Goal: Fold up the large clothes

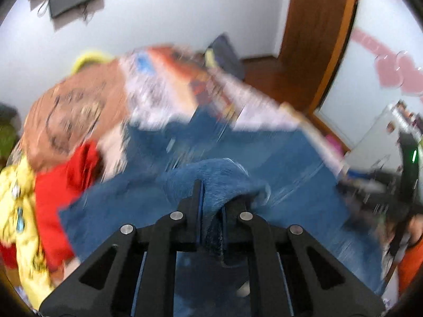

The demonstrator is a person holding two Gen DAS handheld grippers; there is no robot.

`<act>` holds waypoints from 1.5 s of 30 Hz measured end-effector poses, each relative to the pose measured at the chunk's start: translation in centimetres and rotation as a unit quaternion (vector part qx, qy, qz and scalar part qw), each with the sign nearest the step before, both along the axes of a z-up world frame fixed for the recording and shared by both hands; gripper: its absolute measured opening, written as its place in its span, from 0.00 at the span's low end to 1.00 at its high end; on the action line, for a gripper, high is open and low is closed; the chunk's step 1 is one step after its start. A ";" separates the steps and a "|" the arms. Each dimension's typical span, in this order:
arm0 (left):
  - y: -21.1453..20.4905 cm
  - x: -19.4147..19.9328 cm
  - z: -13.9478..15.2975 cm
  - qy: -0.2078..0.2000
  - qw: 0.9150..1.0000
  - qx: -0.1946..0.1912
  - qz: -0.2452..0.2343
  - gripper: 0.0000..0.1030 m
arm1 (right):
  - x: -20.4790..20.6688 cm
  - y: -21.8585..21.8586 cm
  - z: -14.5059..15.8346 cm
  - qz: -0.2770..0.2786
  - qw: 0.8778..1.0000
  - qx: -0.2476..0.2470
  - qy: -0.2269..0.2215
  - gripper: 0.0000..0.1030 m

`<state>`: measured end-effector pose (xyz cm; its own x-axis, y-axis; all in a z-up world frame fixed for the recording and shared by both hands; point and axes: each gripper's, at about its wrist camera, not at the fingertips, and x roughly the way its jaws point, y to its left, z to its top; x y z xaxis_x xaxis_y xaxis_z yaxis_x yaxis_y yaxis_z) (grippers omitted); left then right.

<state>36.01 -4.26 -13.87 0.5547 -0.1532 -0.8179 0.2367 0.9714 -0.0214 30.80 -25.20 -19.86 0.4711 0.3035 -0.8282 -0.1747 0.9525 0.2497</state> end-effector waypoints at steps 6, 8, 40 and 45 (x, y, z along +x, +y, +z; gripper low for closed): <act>3.4 -3.5 -6.7 0.065 0.998 0.009 0.010 0.39 | -0.3 0.4 -1.6 0.003 1.000 -0.007 0.025 0.60; 3.6 -4.4 -7.9 0.067 0.997 0.028 0.017 0.50 | -0.5 -0.4 -1.9 -0.008 0.999 0.004 0.037 0.61; -1.9 -1.3 -2.1 -0.011 0.998 0.030 -0.059 0.18 | -1.8 2.5 0.4 0.009 0.999 -0.030 0.014 0.61; 5.0 -2.5 1.4 -0.025 0.997 -0.073 0.006 0.17 | -1.5 2.9 0.1 0.011 0.999 -0.036 0.019 0.61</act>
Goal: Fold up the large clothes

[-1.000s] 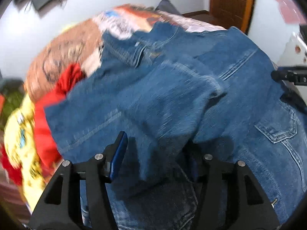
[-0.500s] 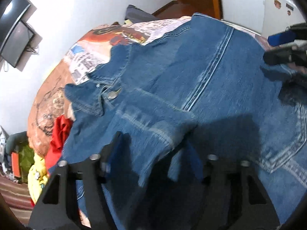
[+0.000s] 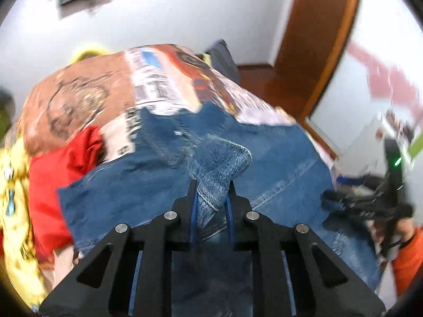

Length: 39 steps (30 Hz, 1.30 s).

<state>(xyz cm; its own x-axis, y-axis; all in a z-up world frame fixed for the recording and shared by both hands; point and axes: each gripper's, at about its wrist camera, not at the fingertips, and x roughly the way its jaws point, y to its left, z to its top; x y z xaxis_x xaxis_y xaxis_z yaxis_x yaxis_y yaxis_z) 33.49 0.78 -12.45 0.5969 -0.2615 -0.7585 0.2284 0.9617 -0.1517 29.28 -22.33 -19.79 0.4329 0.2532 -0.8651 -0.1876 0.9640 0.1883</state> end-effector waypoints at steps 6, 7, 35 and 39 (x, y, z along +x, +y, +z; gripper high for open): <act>6.8 -2.4 -0.5 0.015 0.997 -0.039 0.062 0.17 | 0.1 1.2 -1.5 0.012 0.999 -0.032 0.016 0.64; 7.7 -3.1 -0.8 0.017 0.997 -0.039 0.070 0.17 | 0.1 1.3 -1.5 0.013 0.999 -0.037 0.015 0.64; 16.3 -10.1 -7.3 0.112 0.984 -0.025 0.140 0.58 | 0.3 0.4 1.0 0.015 0.999 -0.038 0.008 0.67; 18.0 -9.0 -4.2 0.076 0.985 -0.006 0.156 0.59 | 1.0 0.2 2.7 0.016 0.999 -0.036 -0.016 0.67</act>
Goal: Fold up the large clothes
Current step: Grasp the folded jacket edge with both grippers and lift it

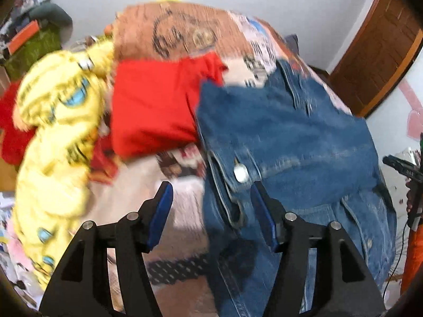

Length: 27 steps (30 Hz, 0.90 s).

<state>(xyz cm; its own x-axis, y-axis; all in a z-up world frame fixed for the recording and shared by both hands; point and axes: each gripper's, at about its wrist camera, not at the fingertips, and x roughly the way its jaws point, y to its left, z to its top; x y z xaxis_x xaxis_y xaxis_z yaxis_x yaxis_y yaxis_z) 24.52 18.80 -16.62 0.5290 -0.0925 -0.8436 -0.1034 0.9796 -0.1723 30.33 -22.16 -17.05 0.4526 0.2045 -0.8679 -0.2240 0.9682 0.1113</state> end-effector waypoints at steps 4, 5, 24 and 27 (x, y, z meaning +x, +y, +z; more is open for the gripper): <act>1.3 2.6 1.6 -0.015 1.000 0.013 0.006 0.59 | 1.5 -0.3 1.4 -0.002 1.000 0.001 -0.024 0.67; 1.5 3.3 1.7 -0.016 1.000 0.015 0.005 0.59 | 1.8 -0.4 1.6 -0.004 1.000 0.003 -0.027 0.67; 1.3 14.2 -6.9 0.038 0.999 -0.037 -0.009 0.33 | 12.7 -1.6 -6.0 -0.076 0.990 0.105 0.051 0.54; 1.3 14.3 -6.2 0.017 0.999 -0.032 -0.007 0.14 | 13.0 -0.3 -5.8 -0.053 0.993 0.097 0.040 0.24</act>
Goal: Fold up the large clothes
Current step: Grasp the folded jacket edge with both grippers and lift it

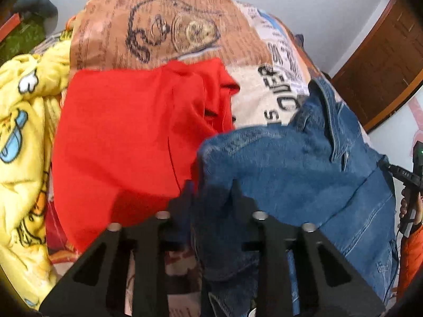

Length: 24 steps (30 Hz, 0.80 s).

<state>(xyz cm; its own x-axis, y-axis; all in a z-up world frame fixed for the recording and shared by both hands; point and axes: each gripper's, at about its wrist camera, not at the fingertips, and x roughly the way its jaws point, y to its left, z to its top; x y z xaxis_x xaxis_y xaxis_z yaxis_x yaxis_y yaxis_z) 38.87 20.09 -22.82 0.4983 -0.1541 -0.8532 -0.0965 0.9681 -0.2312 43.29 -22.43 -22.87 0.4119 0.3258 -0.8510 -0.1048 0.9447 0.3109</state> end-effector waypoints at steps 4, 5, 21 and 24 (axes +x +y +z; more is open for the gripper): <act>-1.5 -0.2 1.9 -0.029 0.999 0.037 -0.005 0.09 | -0.1 1.0 0.9 0.014 0.999 -0.036 -0.022 0.17; -2.0 -0.5 2.7 -0.040 0.998 0.052 -0.009 0.09 | -0.4 1.3 1.7 0.017 0.998 -0.043 -0.037 0.17; -1.1 -2.3 12.8 -0.158 0.977 0.138 0.029 0.09 | 1.0 7.1 13.0 0.070 0.981 -0.009 -0.182 0.15; 1.1 -0.1 11.0 -0.133 0.979 0.148 0.051 0.09 | 3.0 8.9 11.8 0.077 0.981 -0.027 -0.174 0.15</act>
